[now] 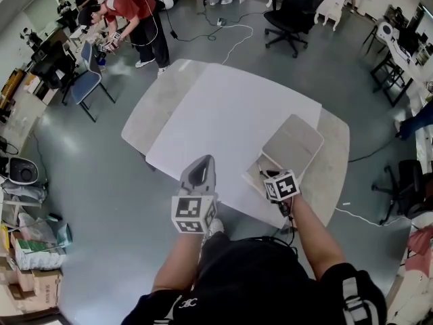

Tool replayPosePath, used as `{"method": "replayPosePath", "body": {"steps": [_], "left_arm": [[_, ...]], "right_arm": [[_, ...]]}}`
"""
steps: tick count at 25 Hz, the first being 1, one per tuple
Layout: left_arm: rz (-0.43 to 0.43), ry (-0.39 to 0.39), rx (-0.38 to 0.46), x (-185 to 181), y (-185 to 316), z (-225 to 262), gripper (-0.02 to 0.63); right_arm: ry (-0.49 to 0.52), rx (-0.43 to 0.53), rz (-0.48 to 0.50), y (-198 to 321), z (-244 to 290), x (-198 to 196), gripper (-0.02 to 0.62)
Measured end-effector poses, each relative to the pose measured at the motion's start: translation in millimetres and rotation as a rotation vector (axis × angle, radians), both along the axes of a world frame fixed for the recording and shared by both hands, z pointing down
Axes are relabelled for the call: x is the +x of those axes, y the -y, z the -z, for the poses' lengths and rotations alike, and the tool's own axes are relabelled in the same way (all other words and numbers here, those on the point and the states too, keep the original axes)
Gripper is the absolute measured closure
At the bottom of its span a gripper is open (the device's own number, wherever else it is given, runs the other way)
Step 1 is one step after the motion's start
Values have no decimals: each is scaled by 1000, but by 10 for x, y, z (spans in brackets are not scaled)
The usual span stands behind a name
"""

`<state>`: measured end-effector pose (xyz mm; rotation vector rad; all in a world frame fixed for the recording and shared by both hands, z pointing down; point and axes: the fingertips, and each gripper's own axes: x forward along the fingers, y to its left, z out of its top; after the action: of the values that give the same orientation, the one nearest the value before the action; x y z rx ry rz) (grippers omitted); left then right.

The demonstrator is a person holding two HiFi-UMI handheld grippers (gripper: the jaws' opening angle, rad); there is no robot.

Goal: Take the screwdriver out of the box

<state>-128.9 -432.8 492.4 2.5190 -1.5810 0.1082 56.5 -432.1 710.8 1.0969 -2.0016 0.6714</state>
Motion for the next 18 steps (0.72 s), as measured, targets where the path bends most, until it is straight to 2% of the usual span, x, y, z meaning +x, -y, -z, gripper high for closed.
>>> {"method": "replayPosePath", "body": {"steps": [7, 11, 18], "left_arm": [[34, -2, -36, -182, -11, -113, 595], [61, -5, -49, -279, 1, -136, 595], [95, 7, -64, -450, 5, -190, 595]], "right_arm": [[-71, -179, 6, 53, -397, -16, 522], [-137, -224, 11, 75, -570, 36, 514], [-188, -298, -4, 141, -773, 51, 514]]}}
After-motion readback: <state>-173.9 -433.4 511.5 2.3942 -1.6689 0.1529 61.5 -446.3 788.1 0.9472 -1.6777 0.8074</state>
